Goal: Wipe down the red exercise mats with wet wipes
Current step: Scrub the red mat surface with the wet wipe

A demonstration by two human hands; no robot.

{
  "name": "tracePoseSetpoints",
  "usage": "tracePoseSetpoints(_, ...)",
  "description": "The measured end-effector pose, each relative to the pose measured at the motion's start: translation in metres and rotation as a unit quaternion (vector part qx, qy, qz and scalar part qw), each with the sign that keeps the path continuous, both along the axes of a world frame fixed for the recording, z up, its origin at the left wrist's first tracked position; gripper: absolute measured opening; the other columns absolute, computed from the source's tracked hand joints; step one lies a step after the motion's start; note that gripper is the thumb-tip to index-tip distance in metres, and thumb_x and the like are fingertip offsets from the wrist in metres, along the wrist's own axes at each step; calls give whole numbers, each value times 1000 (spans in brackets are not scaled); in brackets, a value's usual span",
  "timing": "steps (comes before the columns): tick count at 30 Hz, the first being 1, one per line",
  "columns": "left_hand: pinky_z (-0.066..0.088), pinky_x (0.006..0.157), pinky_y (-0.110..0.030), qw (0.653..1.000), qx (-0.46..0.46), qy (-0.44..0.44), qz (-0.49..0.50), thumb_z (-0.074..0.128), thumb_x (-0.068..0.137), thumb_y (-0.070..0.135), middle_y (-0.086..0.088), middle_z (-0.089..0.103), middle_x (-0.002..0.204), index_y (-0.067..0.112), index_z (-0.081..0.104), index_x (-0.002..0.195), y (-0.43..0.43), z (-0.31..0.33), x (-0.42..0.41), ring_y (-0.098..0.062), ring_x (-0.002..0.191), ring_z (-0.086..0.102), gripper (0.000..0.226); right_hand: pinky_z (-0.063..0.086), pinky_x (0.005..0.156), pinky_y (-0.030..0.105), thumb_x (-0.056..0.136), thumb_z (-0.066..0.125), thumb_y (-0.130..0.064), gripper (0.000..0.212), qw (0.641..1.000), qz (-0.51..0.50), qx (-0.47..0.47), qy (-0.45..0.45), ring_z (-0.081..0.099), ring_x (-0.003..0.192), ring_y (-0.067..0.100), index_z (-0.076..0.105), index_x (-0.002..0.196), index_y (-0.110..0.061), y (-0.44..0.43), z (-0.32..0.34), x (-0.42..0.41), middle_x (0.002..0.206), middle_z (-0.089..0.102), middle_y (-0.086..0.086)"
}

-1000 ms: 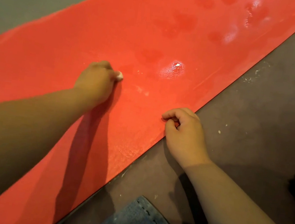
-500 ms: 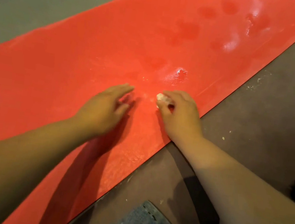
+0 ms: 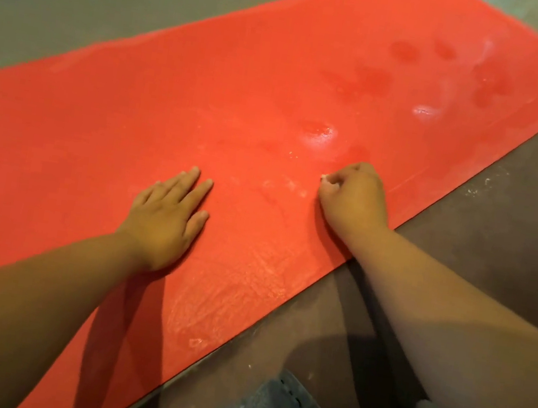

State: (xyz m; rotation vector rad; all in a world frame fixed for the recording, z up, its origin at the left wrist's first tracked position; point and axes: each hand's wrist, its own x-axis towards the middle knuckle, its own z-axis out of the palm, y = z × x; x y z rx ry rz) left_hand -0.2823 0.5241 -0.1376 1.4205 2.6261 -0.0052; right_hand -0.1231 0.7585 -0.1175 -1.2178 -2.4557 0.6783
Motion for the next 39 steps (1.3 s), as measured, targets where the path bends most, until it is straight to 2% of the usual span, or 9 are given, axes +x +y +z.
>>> tracePoseSetpoints(6,9,118,-38,1000,18,-22,-4,24,97,49,7,4,161,34,15,151,-2,-2,-4,-17,147,10,57,38,81,29,88,63,-19,10,973,229,30,6,55,94,23,70,90,-13,-55,-6,19,94,66,2)
tracePoseSetpoints(13,6,116,-36,1000,9,16,4,14,96,51,8,0,161,35,8,152,-1,-4,1,-16,147,7,59,41,83,28,87,61,-15,19,1000,9,15,-18,58,102,29,71,101,-9,22,-4,8,108,65,13)
tracePoseSetpoints(20,7,116,-36,1000,8,24,9,12,94,52,8,1,161,36,9,152,-1,-8,2,-15,147,8,60,43,83,37,87,63,-19,12,958,280,56,23,56,93,28,73,91,-13,-81,-10,3,93,68,3)
tracePoseSetpoints(22,7,116,-37,1000,15,25,6,8,93,53,8,2,161,36,10,152,-1,-10,2,-15,146,9,61,44,83,40,87,65,-21,13,962,259,85,-4,58,93,30,75,92,-14,-47,-8,17,94,69,4)
tracePoseSetpoints(25,8,116,-37,999,26,27,6,7,96,52,9,4,160,36,12,151,1,-10,2,-15,146,10,58,40,84,36,88,62,-13,15,988,124,83,-30,56,98,33,74,95,-8,13,-6,11,98,66,12)
tracePoseSetpoints(28,8,116,-36,999,26,30,14,7,91,55,10,5,160,37,13,151,0,-7,3,-14,146,11,63,37,84,32,88,56,-6,18,996,43,65,-36,52,101,32,71,97,-3,3,-10,-10,102,61,15)
tracePoseSetpoints(32,9,116,-35,999,28,24,17,2,88,58,11,6,160,38,13,151,-2,-8,6,-13,146,11,67,35,91,24,87,61,-5,17,990,125,58,30,56,105,29,72,100,-6,-46,-18,7,106,68,9)
tracePoseSetpoints(35,9,116,-36,999,34,23,20,9,91,55,11,7,160,38,14,151,-1,-9,4,-13,146,12,62,34,86,19,81,71,-7,15,971,225,83,20,61,96,26,75,95,-11,-36,-8,30,99,72,3)
tracePoseSetpoints(39,9,117,-36,999,32,26,17,10,92,54,10,6,160,38,13,151,-1,-7,3,-13,146,11,61,36,79,28,87,65,-16,13,993,100,61,-21,55,98,30,76,94,-14,5,-2,8,93,71,7)
